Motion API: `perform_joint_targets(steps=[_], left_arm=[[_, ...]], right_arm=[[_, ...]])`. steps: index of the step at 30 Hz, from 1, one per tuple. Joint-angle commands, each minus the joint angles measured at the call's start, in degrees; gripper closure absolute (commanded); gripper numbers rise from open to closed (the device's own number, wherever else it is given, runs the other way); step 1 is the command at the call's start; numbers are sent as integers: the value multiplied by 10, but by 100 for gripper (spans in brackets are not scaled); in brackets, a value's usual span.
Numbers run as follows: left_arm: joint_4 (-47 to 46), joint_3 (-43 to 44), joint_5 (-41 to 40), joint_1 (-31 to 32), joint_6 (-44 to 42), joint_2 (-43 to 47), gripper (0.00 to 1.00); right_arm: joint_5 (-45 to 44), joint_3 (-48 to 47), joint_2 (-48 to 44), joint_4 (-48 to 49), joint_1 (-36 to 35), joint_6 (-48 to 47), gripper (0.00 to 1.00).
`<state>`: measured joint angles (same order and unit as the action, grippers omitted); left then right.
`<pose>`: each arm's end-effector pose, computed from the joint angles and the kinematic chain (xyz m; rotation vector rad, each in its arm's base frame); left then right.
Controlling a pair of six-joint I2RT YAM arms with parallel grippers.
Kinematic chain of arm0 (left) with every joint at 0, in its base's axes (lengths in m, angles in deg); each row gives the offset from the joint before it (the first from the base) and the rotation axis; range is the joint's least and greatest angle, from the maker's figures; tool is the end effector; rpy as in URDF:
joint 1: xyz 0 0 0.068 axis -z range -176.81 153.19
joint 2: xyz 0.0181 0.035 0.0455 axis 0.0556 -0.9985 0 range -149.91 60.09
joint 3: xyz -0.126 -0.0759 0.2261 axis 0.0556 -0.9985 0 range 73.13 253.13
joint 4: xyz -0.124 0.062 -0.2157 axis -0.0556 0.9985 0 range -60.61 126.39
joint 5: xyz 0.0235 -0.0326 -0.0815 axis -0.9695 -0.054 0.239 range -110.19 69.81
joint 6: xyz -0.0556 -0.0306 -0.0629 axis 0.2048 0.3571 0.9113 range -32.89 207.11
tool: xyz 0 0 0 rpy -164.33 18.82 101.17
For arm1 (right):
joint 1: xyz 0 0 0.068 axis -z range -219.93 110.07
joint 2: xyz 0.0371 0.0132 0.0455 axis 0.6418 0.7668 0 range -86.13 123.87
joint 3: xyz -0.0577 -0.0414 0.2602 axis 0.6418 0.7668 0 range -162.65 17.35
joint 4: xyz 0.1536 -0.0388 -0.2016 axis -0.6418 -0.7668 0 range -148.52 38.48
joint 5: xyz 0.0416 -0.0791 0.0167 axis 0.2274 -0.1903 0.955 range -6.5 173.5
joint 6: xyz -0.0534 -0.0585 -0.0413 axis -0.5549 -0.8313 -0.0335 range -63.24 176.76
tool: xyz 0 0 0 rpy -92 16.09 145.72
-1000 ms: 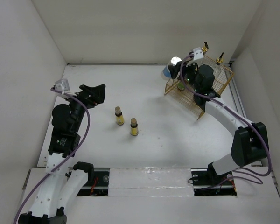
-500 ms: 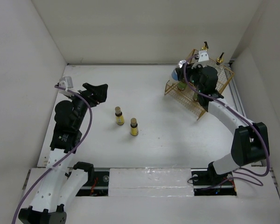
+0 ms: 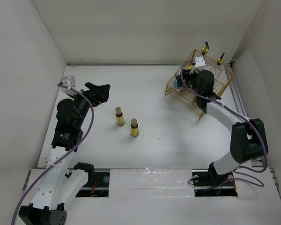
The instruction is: Organize the condiment bottles
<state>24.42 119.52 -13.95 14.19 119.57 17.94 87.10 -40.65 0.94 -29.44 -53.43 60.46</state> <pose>0.2068 -0.0489 0.3906 -0.1781 1.4372 -0.7021 0.3853 0.0977 0.2914 -0.1922 1.6892 0.2777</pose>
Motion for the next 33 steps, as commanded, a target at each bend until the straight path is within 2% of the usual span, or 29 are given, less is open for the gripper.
perform_joint_targets(steps=[1, 10, 13, 14, 16, 22, 28, 29, 30, 31, 32, 33], left_arm=[[-36, -2, 11, -4, 4, 3, 0], [-36, -2, 11, -4, 4, 8, 0], [-36, -2, 11, -4, 4, 8, 0], [-36, -2, 11, -4, 4, 8, 0], [-36, -2, 11, -4, 4, 8, 0], [-36, -2, 11, -4, 4, 14, 0], [-31, -2, 6, -4, 4, 19, 0], [-31, -2, 6, -4, 4, 19, 0], [-31, -2, 6, -4, 4, 19, 0], [-31, -2, 1, -4, 4, 19, 0], [-31, -2, 1, -4, 4, 19, 0], [-31, -2, 1, -4, 4, 19, 0]], right_arm=[[-7, -52, 29, 30, 3, -9, 57], [-39, -83, 71, -12, -8, -4, 51], [-39, -83, 71, -17, -8, -4, 40], [-39, -83, 71, -17, -8, -4, 32], [-47, -83, 56, -29, -14, -4, 23], [-52, -83, -8, -49, -33, -10, 10], [-82, -71, -54, -77, -99, -15, 10], [-82, -65, -65, -77, -112, -15, 15], [-82, -60, -66, -77, -141, -15, 28], [-69, -60, -66, -77, -156, -15, 28], [-55, -54, -66, -77, -172, -15, 60], [-35, -54, -58, -77, -185, -10, 68]])
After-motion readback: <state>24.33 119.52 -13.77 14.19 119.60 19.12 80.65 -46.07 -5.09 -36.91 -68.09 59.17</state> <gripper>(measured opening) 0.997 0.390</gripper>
